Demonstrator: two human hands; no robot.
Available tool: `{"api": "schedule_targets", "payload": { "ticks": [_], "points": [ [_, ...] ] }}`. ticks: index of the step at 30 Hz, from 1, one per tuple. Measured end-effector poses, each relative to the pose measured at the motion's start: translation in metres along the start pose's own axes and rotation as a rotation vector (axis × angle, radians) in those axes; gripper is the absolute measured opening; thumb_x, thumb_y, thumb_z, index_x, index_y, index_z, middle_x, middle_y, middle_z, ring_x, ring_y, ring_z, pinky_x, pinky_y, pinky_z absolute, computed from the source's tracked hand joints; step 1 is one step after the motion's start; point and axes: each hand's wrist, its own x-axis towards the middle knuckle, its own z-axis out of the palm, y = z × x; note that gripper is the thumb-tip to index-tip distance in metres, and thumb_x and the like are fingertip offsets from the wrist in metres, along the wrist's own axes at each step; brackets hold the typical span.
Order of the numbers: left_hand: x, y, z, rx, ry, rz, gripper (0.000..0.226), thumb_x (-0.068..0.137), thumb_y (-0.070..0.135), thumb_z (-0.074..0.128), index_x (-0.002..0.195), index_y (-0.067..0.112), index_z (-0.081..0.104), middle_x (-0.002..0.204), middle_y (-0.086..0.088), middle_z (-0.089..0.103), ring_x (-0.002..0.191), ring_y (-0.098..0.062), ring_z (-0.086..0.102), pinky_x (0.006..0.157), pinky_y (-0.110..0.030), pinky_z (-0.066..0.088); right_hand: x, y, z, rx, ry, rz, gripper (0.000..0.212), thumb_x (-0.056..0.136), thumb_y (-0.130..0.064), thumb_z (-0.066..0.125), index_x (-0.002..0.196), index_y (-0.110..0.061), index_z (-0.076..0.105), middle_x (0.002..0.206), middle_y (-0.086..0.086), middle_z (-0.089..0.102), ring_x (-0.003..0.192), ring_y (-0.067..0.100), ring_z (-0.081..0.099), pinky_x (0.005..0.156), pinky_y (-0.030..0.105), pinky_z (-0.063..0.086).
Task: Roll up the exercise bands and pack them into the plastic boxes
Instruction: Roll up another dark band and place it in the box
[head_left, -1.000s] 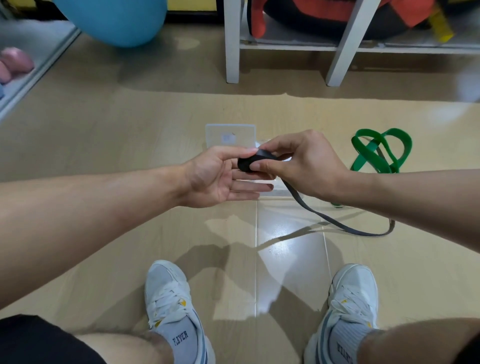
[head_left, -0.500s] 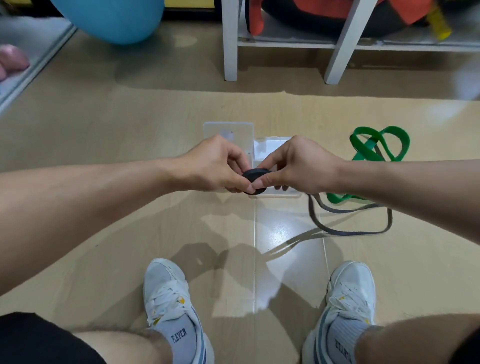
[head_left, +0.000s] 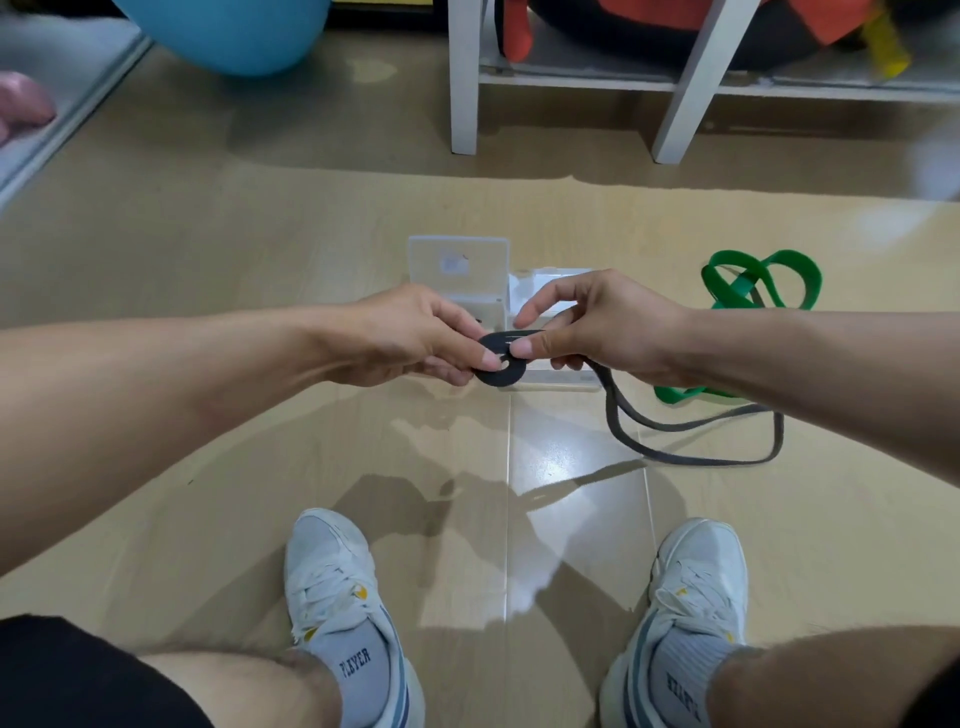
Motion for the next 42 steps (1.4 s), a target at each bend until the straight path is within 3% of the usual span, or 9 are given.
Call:
{"api": "schedule_targets", "payload": {
  "ticks": [2, 10, 15, 23, 26, 31, 37, 40, 42],
  "points": [
    [0.0, 0.001, -0.001, -0.084, 0.001, -0.007, 0.013, 0.077, 0.004, 0.079, 0.088, 0.009, 0.075, 0.087, -0.005, 0.077, 0.08, -0.013, 0.07, 0.08, -0.022, 0.055, 0.0, 0.0, 0.0, 0.058, -0.008, 0.007, 0.025, 0.076, -0.02, 0.088, 0.093, -0.01, 0.071, 0.069, 0.003, 0.068, 0.062, 0.015, 0.055, 0.062, 0.024, 0.044],
    [0.004, 0.003, 0.011, -0.274, 0.098, 0.044, 0.01, 0.09, 0.009, 0.073, 0.098, 0.011, 0.069, 0.078, -0.002, 0.072, 0.055, -0.007, 0.059, 0.061, -0.018, 0.054, 0.0, 0.003, 0.001, 0.275, 0.074, 0.013, 0.015, 0.084, -0.011, 0.08, 0.087, -0.01, 0.065, 0.057, -0.005, 0.063, 0.054, 0.01, 0.053, 0.056, 0.021, 0.041],
    [0.004, -0.005, 0.011, -0.015, 0.157, 0.069, 0.015, 0.078, 0.002, 0.083, 0.086, 0.012, 0.076, 0.075, -0.005, 0.074, 0.058, -0.01, 0.058, 0.058, -0.018, 0.05, -0.001, 0.009, -0.004, 0.093, 0.087, 0.004, 0.016, 0.082, -0.017, 0.084, 0.091, -0.013, 0.073, 0.074, -0.001, 0.075, 0.059, 0.009, 0.054, 0.061, 0.022, 0.042],
    [-0.001, -0.025, 0.016, 0.258, 0.002, -0.004, 0.019, 0.078, 0.001, 0.084, 0.093, 0.01, 0.078, 0.077, -0.006, 0.077, 0.064, -0.015, 0.067, 0.062, -0.022, 0.054, -0.003, 0.009, -0.006, -0.184, 0.155, -0.147, 0.014, 0.081, -0.026, 0.085, 0.094, -0.029, 0.082, 0.071, -0.02, 0.075, 0.063, -0.009, 0.061, 0.062, 0.007, 0.045],
    [-0.001, -0.022, 0.014, 0.192, 0.022, -0.003, 0.018, 0.077, 0.001, 0.084, 0.092, 0.009, 0.078, 0.08, -0.008, 0.078, 0.064, -0.013, 0.067, 0.063, -0.022, 0.055, -0.003, 0.009, -0.014, -0.171, 0.193, -0.126, 0.012, 0.08, -0.027, 0.085, 0.092, -0.03, 0.082, 0.078, -0.011, 0.078, 0.069, 0.002, 0.062, 0.068, 0.019, 0.052],
    [0.001, -0.01, 0.009, -0.178, 0.188, 0.016, 0.022, 0.077, -0.005, 0.081, 0.092, 0.008, 0.07, 0.071, -0.007, 0.074, 0.055, -0.012, 0.064, 0.057, -0.018, 0.054, -0.006, 0.02, -0.011, 0.016, 0.194, -0.05, 0.012, 0.08, -0.016, 0.086, 0.089, -0.023, 0.081, 0.076, -0.004, 0.077, 0.063, 0.002, 0.06, 0.065, 0.018, 0.05],
    [-0.001, 0.0, 0.014, -0.411, 0.174, 0.066, 0.019, 0.083, -0.003, 0.075, 0.092, 0.01, 0.063, 0.074, -0.006, 0.074, 0.055, -0.012, 0.066, 0.059, -0.019, 0.057, -0.008, 0.021, 0.006, 0.185, 0.101, -0.05, 0.02, 0.075, -0.015, 0.089, 0.086, -0.008, 0.073, 0.095, 0.028, 0.073, 0.082, 0.027, 0.07, 0.097, 0.052, 0.056],
    [0.0, 0.006, 0.014, -0.425, 0.16, 0.103, 0.017, 0.086, -0.003, 0.072, 0.09, 0.011, 0.062, 0.077, -0.006, 0.073, 0.057, -0.013, 0.068, 0.061, -0.019, 0.058, -0.007, 0.015, 0.004, 0.23, 0.109, -0.102, 0.038, 0.068, -0.028, 0.087, 0.087, 0.0, 0.067, 0.095, 0.034, 0.07, 0.085, 0.031, 0.072, 0.098, 0.053, 0.055],
    [0.0, 0.009, 0.015, -0.436, 0.131, 0.124, 0.017, 0.087, -0.004, 0.07, 0.091, 0.01, 0.06, 0.081, -0.008, 0.074, 0.065, -0.017, 0.072, 0.063, -0.02, 0.059, -0.007, 0.01, 0.005, 0.231, 0.13, -0.147, 0.031, 0.071, -0.024, 0.083, 0.082, -0.003, 0.063, 0.095, 0.032, 0.072, 0.092, 0.035, 0.074, 0.099, 0.049, 0.055]
  ]
}}
